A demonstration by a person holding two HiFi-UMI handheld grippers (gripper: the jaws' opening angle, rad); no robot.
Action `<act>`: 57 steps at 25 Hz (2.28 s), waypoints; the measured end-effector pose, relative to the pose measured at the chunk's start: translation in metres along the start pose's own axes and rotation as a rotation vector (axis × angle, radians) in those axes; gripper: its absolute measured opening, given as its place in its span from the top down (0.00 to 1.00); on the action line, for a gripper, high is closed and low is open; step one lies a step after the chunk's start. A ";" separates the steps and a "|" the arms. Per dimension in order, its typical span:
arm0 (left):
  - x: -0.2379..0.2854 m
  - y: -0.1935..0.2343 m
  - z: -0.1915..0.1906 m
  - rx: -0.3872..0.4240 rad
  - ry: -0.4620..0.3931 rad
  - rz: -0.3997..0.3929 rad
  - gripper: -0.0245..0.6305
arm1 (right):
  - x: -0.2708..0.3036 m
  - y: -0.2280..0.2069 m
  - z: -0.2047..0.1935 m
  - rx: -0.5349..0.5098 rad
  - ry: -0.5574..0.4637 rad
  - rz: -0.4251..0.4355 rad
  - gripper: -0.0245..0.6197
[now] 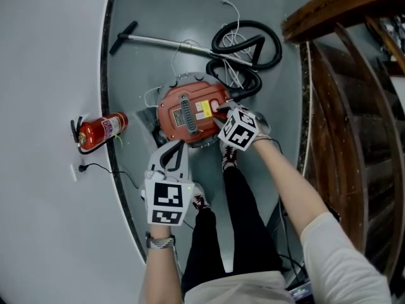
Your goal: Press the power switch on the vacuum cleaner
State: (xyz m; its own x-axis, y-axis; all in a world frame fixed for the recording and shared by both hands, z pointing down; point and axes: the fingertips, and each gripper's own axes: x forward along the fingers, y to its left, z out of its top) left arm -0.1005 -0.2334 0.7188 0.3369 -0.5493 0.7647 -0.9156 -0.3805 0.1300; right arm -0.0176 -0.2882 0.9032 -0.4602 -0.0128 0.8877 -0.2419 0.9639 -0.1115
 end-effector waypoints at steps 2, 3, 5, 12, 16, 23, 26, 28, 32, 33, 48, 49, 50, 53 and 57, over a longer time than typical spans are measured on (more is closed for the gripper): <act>0.000 0.000 -0.002 -0.002 0.001 -0.001 0.96 | 0.003 0.001 0.001 0.001 0.006 0.003 0.81; 0.000 0.000 -0.002 -0.004 0.002 -0.001 0.96 | 0.004 0.001 0.001 0.000 0.010 0.003 0.81; 0.001 0.000 -0.003 -0.007 0.003 -0.001 0.96 | 0.006 0.001 0.000 -0.003 0.022 0.004 0.81; 0.001 -0.001 -0.001 -0.002 -0.013 0.002 0.96 | 0.010 0.002 -0.003 -0.004 0.043 0.008 0.81; 0.002 -0.002 -0.002 -0.005 -0.014 0.000 0.96 | 0.010 0.001 0.001 -0.034 0.045 -0.009 0.81; 0.005 -0.007 -0.006 -0.001 -0.003 -0.003 0.96 | 0.013 0.001 0.001 -0.009 0.054 -0.011 0.81; 0.006 -0.010 -0.007 0.005 0.002 -0.006 0.96 | 0.014 0.001 0.000 -0.017 0.057 -0.016 0.81; 0.005 -0.010 -0.007 0.008 0.004 -0.007 0.96 | 0.015 0.002 -0.005 -0.004 0.063 -0.014 0.81; 0.005 -0.008 -0.007 0.003 0.004 -0.002 0.96 | 0.016 0.002 -0.005 -0.006 0.066 -0.025 0.81; 0.006 -0.008 -0.008 0.002 0.005 -0.003 0.96 | 0.015 0.002 -0.004 -0.008 0.063 -0.029 0.81; 0.008 -0.004 -0.016 -0.014 0.026 0.008 0.96 | 0.020 0.004 -0.008 -0.010 0.080 -0.042 0.81; 0.008 -0.002 -0.017 -0.017 0.027 0.010 0.96 | 0.020 0.003 -0.007 -0.009 0.077 -0.040 0.81; 0.008 -0.001 -0.018 -0.020 0.028 0.012 0.96 | 0.021 0.003 -0.006 -0.002 0.073 -0.036 0.81; 0.008 -0.003 -0.019 -0.030 0.026 0.012 0.96 | 0.020 0.000 -0.006 0.043 0.062 -0.029 0.84; 0.007 -0.006 -0.019 -0.028 0.028 0.008 0.96 | 0.019 0.000 -0.009 0.037 0.050 -0.051 0.86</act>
State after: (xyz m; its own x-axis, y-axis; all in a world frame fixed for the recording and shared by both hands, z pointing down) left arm -0.0969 -0.2207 0.7355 0.3235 -0.5314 0.7830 -0.9242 -0.3549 0.1410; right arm -0.0193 -0.2857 0.9242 -0.4034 -0.0475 0.9138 -0.2962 0.9517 -0.0812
